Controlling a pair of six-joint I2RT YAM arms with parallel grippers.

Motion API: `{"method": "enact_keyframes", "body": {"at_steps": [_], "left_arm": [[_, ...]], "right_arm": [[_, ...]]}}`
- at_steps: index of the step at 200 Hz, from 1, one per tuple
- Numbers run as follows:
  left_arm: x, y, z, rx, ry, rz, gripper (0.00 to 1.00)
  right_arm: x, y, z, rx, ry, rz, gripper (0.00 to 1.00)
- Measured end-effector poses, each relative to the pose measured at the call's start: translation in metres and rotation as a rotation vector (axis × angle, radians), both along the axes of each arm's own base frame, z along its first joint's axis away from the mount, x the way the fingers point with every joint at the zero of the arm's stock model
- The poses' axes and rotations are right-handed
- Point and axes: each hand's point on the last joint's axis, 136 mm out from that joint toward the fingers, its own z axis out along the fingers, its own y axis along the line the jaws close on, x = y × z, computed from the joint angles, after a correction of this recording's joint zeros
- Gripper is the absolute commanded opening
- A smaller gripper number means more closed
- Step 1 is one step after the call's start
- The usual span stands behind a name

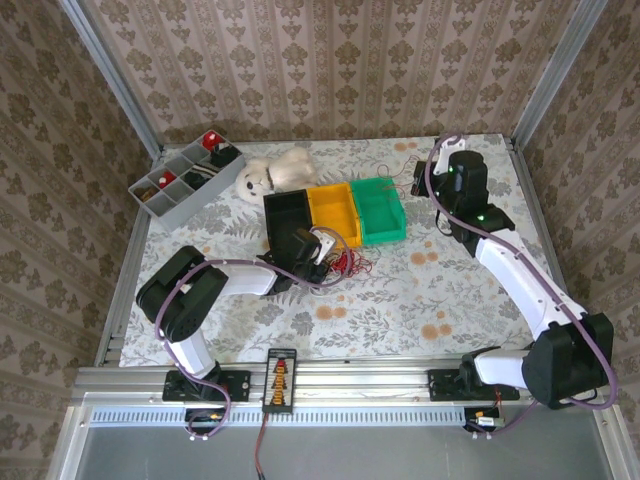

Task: Untangle the cables

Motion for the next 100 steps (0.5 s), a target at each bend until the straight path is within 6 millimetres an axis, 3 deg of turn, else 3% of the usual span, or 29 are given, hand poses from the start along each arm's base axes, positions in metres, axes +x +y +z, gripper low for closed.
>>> {"method": "enact_keyframes", "body": {"at_steps": [51,100], "left_arm": [[0.000,0.000,0.000,0.000,0.000,0.000,0.00],[0.000,0.000,0.000,0.000,0.000,0.000,0.00]], "right_arm": [[0.001,0.000,-0.057,-0.004,0.162,-0.013,0.00],[0.003,0.001,-0.087,-0.012,0.241,-0.019,0.00]]}}
